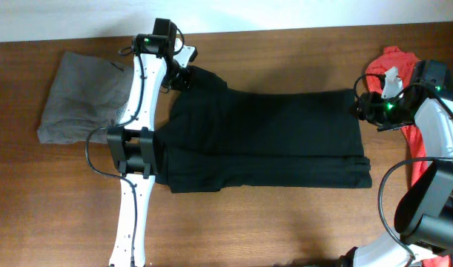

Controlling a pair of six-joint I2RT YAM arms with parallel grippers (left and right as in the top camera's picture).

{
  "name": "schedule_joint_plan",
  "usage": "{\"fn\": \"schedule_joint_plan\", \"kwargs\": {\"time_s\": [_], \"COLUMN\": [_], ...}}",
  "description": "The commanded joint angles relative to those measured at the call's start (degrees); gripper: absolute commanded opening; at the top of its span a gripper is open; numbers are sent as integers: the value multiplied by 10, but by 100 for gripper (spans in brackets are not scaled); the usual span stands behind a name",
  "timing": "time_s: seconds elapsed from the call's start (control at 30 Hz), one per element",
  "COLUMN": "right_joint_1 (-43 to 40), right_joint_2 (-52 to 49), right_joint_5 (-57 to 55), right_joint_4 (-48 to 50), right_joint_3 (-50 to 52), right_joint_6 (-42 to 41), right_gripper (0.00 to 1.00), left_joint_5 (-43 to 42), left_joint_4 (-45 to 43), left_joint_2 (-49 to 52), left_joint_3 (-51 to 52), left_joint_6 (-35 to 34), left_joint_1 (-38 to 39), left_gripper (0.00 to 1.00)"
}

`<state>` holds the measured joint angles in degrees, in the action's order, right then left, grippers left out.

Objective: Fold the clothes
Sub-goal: 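Move the right gripper to the shirt's upper right corner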

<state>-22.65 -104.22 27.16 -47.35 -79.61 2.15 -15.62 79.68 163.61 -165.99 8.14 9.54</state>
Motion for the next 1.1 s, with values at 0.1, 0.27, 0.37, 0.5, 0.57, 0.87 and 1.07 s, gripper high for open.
{"fn": "schedule_joint_plan", "kwargs": {"time_s": [0.1, 0.27, 0.37, 0.5, 0.57, 0.87, 1.07], "right_joint_1": [3, 3, 3, 3, 3, 3, 3], "right_joint_2": [-1, -1, -1, -1, -1, -1, -1], "right_joint_5": [7, 7, 7, 7, 7, 7, 7], "right_joint_4": [35, 35, 29, 21, 17, 13, 26], "right_joint_3": [-9, -9, -9, -9, -9, -9, -9], "right_joint_6": [4, 4, 4, 4, 4, 4, 0], "right_gripper": [55, 55, 55, 54, 54, 54, 54], "left_joint_5": [-42, -42, -26, -11, -12, -46, -48], "left_joint_4": [11, 20, 61, 70, 74, 77, 50], "left_joint_2": [-20, -33, -32, -32, -32, -32, -39], "left_joint_3": [2, 2, 2, 2, 3, 41, 4], "left_joint_6": [5, 5, 5, 5, 5, 5, 5], "left_joint_1": [-14, -24, -27, -27, -27, -25, -32], "left_gripper": [0, 41, 80, 75, 61, 6, 1]}}
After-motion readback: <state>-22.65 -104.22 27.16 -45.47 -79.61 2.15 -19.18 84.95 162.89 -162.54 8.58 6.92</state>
